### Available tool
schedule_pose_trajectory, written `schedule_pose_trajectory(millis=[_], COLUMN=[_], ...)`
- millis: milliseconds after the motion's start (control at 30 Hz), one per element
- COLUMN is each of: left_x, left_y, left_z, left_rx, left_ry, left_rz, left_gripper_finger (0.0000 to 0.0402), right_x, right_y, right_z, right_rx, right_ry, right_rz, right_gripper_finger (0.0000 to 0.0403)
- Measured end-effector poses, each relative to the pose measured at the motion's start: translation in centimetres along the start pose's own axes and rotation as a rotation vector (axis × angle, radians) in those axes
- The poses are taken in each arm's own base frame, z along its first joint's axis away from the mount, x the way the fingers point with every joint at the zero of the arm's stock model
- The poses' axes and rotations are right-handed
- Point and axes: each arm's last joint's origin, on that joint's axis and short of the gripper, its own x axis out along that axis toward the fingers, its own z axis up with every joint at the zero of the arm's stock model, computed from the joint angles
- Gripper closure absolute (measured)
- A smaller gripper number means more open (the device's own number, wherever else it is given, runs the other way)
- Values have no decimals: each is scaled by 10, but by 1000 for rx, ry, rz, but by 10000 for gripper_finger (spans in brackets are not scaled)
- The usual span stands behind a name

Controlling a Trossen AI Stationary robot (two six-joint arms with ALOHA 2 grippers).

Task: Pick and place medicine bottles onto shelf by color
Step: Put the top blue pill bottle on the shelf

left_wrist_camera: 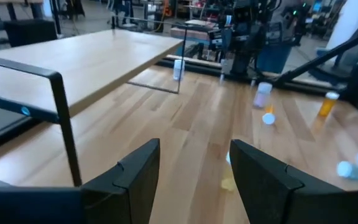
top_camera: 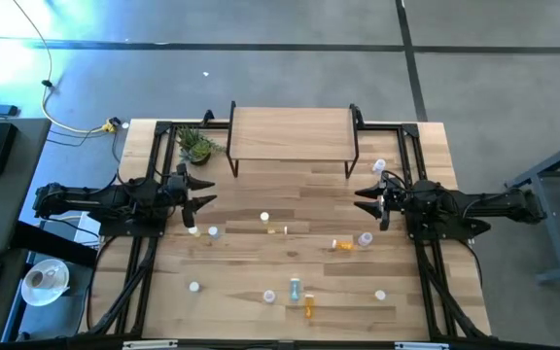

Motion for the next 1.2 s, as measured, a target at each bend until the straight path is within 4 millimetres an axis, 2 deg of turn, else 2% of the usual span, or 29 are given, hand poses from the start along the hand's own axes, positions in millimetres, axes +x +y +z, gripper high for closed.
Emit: schedule_pose_trajectory(millis=[167, 467, 767, 1033, 1200], left_x=[0, 0, -1, -6, -12], left_y=[0, -2, -3, -8, -10], left_z=[0, 0, 10, 32, 51], left_rx=[-42, 30, -24, 52, 62], left_ry=[0, 7, -98, -322, -381], left_rz=[-11, -73, -78, -164, -214], left_gripper_finger=[218, 218, 218, 218, 218], right_x=[0, 0, 0, 0, 0], right_y=[0, 0, 0, 0, 0], right_z=[0, 0, 0, 0, 0], right_rx=[0, 0, 0, 0, 0], right_ry=[0, 0, 0, 0, 0], right_rz=[0, 0, 0, 0, 0], right_gripper_finger=[226, 226, 226, 226, 226])
